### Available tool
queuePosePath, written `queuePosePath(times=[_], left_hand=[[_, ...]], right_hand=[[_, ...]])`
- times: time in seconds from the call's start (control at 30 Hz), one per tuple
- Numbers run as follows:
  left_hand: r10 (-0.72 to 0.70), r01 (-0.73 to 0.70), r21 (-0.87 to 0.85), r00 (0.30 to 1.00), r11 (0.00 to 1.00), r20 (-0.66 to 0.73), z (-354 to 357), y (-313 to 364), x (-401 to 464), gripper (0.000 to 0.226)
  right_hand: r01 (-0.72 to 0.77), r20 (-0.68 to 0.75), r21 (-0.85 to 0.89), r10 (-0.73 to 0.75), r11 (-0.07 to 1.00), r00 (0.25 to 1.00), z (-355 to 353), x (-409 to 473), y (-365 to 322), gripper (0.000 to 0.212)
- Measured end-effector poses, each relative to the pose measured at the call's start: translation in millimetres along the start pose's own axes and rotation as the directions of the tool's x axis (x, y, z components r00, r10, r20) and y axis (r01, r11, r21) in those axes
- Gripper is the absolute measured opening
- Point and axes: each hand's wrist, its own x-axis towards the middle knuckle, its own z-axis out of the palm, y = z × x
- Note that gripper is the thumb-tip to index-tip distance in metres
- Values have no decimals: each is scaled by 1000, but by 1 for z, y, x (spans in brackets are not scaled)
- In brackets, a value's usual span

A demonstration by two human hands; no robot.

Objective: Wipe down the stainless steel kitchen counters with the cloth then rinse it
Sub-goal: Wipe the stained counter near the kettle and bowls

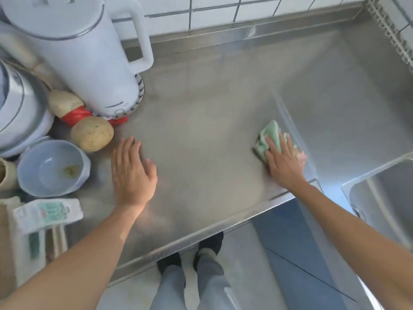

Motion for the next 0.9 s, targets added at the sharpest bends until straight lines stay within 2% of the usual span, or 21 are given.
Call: queuePosePath(times=[0.07,0.1,0.2,0.3,0.37,0.43,0.53,0.63,0.73,0.8,0.83,0.9], left_hand=[[1,0,-18,999,1000,40,-2,1,1,48],[4,-2,-27,997,1000,73,-3,2,-1,48],[7,-2,-36,991,999,132,-13,-2,-25,48],[59,-51,-73,992,996,114,-31,-11,-75,45],[123,-114,-98,988,989,90,-42,-25,-113,44],[126,-109,-134,985,985,118,-54,-43,-147,46],[190,-176,-102,969,979,157,-65,-66,-175,50],[229,-226,-38,958,973,174,-66,-72,-177,51],[224,-226,-3,963,974,151,-64,-68,-177,51],[232,-235,1,964,972,132,-64,-68,-178,50],[234,-236,2,964,972,123,-64,-68,-178,50],[229,-231,1,968,973,106,-64,-68,-178,49]], right_hand=[[-166,-48,46,168,985,985,13,11,-44,52],[-179,-58,51,182,983,982,19,11,-67,52],[31,-19,21,-31,999,999,41,-15,-138,52],[264,43,15,-264,964,963,68,-74,-176,51],[374,96,6,-373,927,923,77,-114,-169,53],[489,164,-62,-475,870,865,77,-138,-139,57],[581,253,-142,-538,802,804,59,-136,-91,63],[488,218,-159,-452,858,865,46,-106,-84,62],[190,63,-67,-186,980,981,50,-62,-131,58],[29,5,3,-29,1000,1000,57,-35,-183,56],[7,0,29,-7,1000,1000,63,-25,-211,56],[69,7,42,-70,997,998,76,-19,-265,56]])
